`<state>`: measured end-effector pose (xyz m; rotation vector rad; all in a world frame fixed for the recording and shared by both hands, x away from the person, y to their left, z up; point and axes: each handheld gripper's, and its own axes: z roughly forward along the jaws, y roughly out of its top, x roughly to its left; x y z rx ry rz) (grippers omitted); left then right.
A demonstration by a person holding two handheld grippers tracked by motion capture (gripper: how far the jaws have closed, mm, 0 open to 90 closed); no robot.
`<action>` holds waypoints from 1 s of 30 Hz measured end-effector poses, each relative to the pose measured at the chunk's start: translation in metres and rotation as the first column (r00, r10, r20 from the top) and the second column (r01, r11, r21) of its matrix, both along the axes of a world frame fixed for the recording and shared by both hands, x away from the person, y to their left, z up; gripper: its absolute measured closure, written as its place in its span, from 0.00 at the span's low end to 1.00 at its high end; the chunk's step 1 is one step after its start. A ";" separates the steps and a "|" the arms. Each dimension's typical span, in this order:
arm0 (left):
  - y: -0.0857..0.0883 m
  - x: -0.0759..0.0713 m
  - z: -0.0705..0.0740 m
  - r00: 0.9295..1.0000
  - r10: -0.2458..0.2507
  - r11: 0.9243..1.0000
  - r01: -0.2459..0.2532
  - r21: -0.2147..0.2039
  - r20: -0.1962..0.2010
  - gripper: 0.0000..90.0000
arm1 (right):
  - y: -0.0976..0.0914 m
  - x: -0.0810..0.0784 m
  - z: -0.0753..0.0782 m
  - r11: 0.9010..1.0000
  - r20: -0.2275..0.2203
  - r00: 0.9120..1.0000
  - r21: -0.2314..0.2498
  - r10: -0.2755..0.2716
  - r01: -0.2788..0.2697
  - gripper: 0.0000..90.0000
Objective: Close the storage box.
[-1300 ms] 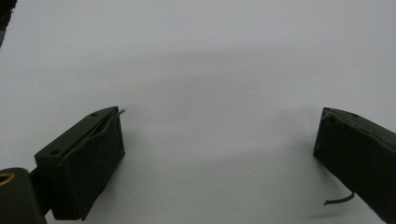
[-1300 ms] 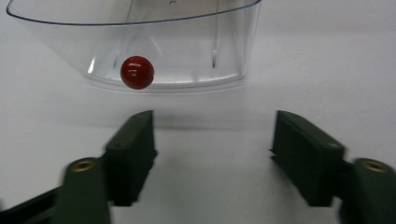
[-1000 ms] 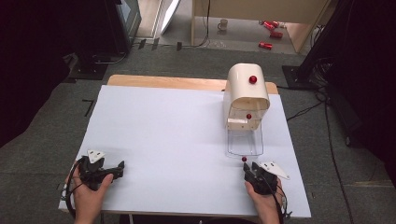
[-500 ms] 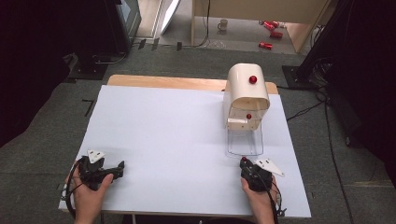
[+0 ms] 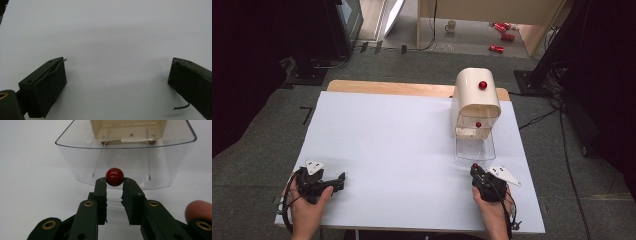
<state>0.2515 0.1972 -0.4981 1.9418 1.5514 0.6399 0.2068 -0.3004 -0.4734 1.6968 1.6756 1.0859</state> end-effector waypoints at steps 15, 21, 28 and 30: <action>0.000 0.000 0.000 1.000 0.000 1.000 0.000 0.001 0.000 0.02 | -0.004 0.022 0.018 1.000 0.013 1.000 0.001 -0.009 0.009 0.84; 0.000 0.000 0.000 1.000 0.000 1.000 0.000 0.000 0.000 0.02 | -0.004 0.033 0.019 1.000 0.003 1.000 0.007 -0.009 0.009 0.84; 0.000 0.000 0.000 1.000 -0.001 1.000 0.001 0.001 -0.001 0.02 | -0.004 0.049 0.018 1.000 0.001 1.000 -0.001 -0.011 0.011 0.84; 0.000 0.000 0.000 1.000 0.000 1.000 0.000 0.000 0.000 0.02 | -0.004 0.052 0.018 1.000 0.000 1.000 -0.001 -0.014 0.014 0.84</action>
